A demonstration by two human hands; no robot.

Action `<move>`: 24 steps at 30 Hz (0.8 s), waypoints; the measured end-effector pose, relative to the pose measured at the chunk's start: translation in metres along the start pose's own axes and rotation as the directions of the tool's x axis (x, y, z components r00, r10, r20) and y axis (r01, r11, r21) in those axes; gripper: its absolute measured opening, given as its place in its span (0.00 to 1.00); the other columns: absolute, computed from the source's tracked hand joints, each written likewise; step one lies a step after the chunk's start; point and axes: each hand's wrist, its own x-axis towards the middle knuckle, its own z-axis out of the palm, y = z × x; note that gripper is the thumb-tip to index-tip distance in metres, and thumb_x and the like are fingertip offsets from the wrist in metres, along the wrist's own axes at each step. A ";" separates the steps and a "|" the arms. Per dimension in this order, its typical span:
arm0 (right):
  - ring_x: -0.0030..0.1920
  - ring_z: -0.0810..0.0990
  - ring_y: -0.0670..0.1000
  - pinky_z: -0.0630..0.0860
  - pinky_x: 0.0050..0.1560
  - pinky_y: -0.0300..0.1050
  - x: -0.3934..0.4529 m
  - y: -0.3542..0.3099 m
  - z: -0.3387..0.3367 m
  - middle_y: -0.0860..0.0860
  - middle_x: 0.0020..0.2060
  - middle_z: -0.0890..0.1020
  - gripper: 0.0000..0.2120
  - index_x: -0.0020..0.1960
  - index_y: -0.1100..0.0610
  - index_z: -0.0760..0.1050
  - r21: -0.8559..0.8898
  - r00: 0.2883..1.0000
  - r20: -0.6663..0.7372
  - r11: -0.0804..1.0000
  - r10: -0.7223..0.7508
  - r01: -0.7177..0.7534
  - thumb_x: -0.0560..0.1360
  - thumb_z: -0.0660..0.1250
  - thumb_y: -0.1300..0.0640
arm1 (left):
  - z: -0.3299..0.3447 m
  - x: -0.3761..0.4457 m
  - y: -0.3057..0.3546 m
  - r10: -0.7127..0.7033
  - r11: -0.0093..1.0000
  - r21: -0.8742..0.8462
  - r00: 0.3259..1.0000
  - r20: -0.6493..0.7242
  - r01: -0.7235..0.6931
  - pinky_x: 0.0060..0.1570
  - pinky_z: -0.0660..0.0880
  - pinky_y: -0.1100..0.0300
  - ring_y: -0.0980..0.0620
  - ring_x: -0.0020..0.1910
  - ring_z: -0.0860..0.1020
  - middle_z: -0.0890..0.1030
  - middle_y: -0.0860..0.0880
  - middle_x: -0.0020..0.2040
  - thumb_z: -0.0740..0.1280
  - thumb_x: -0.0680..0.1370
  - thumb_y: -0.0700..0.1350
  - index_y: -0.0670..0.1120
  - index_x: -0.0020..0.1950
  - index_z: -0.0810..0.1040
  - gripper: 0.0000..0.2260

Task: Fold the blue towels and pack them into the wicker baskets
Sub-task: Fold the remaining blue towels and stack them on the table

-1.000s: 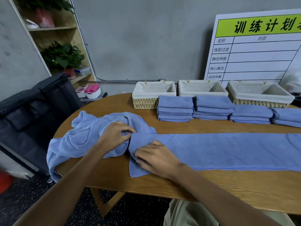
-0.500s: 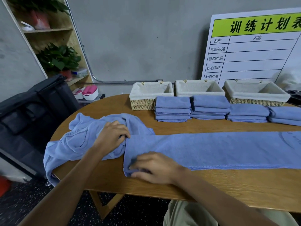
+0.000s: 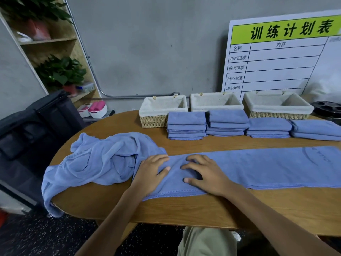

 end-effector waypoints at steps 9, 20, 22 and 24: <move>0.80 0.39 0.48 0.41 0.78 0.53 -0.023 -0.005 -0.016 0.43 0.80 0.46 0.42 0.79 0.39 0.52 -0.068 0.963 0.251 0.994 0.096 -0.081 0.69 0.49 0.24 | -0.009 0.001 0.004 -0.046 0.963 0.270 0.978 0.202 -0.011 0.75 0.56 0.52 0.53 0.80 0.55 0.59 0.57 0.80 0.36 0.72 0.77 0.53 0.80 0.61 0.46; 0.79 0.34 0.48 0.36 0.78 0.54 -0.049 0.049 -0.037 0.39 0.79 0.40 0.34 0.79 0.36 0.43 -0.226 0.947 0.156 0.943 0.282 -0.244 0.75 0.38 0.28 | 0.001 -0.003 0.025 -0.082 0.951 0.309 0.940 0.332 -0.026 0.78 0.40 0.45 0.58 0.79 0.37 0.39 0.64 0.80 0.31 0.65 0.81 0.59 0.82 0.44 0.49; 0.78 0.33 0.48 0.35 0.78 0.54 -0.053 0.054 -0.040 0.39 0.79 0.38 0.35 0.79 0.37 0.41 -0.239 0.940 0.150 0.934 0.306 -0.266 0.74 0.37 0.28 | -0.001 -0.002 0.030 -0.097 0.948 0.318 0.934 0.343 -0.019 0.78 0.42 0.43 0.55 0.80 0.39 0.40 0.62 0.81 0.35 0.67 0.81 0.60 0.82 0.44 0.46; 0.79 0.33 0.49 0.36 0.78 0.55 -0.052 0.052 -0.039 0.40 0.79 0.38 0.38 0.79 0.38 0.41 -0.238 0.939 0.151 0.934 0.308 -0.268 0.72 0.34 0.26 | 0.002 0.008 0.049 -0.077 0.954 0.299 0.948 0.308 -0.020 0.77 0.44 0.41 0.52 0.81 0.41 0.44 0.60 0.82 0.41 0.73 0.77 0.59 0.82 0.44 0.41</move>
